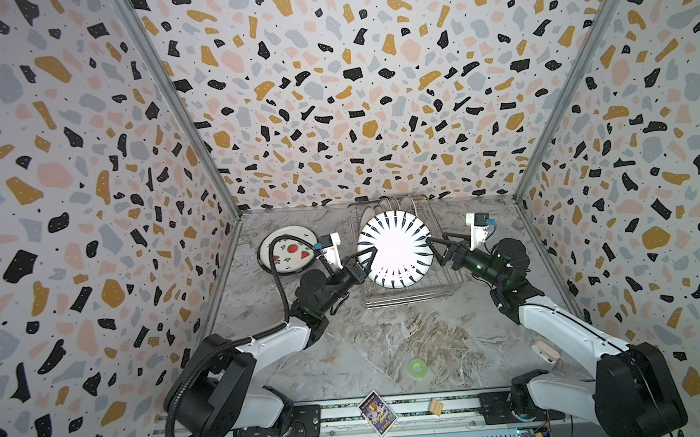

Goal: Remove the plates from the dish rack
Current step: 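Carry the blue-striped plate toward the watermelon plate with the left gripper while the right releases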

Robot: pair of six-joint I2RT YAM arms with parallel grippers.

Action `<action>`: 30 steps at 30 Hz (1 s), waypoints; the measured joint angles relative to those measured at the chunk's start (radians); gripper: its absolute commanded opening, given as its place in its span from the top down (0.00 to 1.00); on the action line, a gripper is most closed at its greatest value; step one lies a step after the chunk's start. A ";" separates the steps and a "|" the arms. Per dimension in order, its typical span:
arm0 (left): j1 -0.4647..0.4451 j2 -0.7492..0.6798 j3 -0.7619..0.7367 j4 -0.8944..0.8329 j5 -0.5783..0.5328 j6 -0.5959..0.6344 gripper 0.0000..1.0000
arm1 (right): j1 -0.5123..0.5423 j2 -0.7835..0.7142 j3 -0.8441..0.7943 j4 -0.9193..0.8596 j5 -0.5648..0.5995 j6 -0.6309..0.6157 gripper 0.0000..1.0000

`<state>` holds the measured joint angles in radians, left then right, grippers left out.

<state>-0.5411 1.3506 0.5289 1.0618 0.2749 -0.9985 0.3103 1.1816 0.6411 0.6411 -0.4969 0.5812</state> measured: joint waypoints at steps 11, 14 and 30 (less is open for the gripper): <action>0.106 -0.092 -0.097 -0.002 -0.005 -0.012 1.00 | 0.125 0.050 0.100 -0.044 0.077 -0.081 0.01; 0.151 -0.117 -0.119 -0.001 -0.005 -0.016 1.00 | 0.169 0.095 0.141 -0.049 0.103 -0.114 0.01; 0.420 -0.155 -0.242 0.019 -0.037 -0.101 0.99 | 0.382 0.358 0.403 -0.132 0.253 -0.282 0.01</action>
<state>-0.1207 1.1954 0.2867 1.0813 0.2379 -1.0992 0.6922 1.5398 1.0443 0.5087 -0.2443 0.2993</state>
